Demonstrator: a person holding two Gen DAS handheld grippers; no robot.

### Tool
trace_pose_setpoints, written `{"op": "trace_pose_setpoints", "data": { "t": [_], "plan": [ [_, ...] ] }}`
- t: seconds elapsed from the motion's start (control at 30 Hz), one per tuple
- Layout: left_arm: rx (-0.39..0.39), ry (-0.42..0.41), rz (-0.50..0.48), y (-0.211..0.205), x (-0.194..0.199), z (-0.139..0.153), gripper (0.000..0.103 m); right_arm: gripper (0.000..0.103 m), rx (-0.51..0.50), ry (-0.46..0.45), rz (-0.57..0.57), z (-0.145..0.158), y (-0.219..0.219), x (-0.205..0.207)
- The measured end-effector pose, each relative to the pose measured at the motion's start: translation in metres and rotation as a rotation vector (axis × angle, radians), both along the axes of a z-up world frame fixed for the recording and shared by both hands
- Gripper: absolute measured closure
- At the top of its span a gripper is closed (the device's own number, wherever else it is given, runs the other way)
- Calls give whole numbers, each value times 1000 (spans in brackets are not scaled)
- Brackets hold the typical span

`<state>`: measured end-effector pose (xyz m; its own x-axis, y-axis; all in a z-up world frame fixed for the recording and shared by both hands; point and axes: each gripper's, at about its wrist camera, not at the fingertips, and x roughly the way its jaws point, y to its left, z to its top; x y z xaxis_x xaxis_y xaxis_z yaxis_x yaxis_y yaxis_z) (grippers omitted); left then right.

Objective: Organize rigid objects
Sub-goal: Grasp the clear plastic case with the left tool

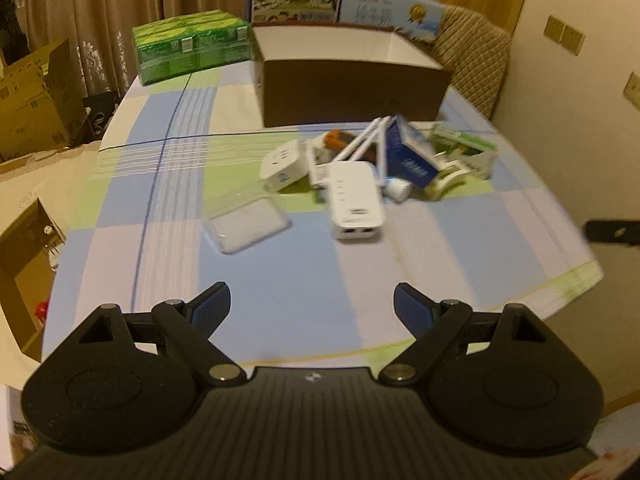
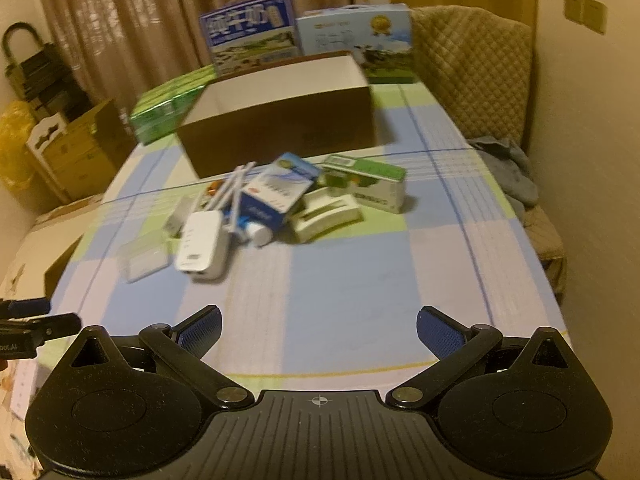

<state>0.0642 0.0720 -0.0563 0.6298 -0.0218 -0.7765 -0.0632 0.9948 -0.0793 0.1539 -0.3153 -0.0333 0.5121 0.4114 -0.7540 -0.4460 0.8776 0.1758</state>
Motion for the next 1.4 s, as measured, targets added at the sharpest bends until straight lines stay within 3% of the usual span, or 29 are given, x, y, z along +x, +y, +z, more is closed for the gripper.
{"op": "trace_pose_setpoints", "data": {
  "t": [0.23, 0.7, 0.97, 1.03, 1.13, 1.2, 1.23, 1.4],
  "plan": [
    [69, 17, -47, 27, 42, -26, 17, 2, -9, 10, -39, -10, -11, 38],
    [216, 59, -257, 45, 125, -69, 17, 2, -25, 67, -47, -27, -8, 107],
    [243, 126, -353, 50, 158, -89, 17, 2, -40, 92, -37, -32, -4, 135],
    [239, 144, -366, 50, 163, -94, 22, 2, -45, 99, -37, -35, -4, 142],
    [217, 169, -366, 51, 166, -98, 31, 2, -48, 104, -30, -37, -3, 150],
    [199, 190, -345, 52, 167, -101, 40, 2, -50, 105, -23, -38, -1, 156],
    [173, 188, -326, 54, 167, -100, 50, 2, -52, 105, -19, -38, 0, 159],
    [116, 190, -166, 52, 159, -100, 51, 2, -60, 94, 14, -40, 6, 173]
  ]
}}
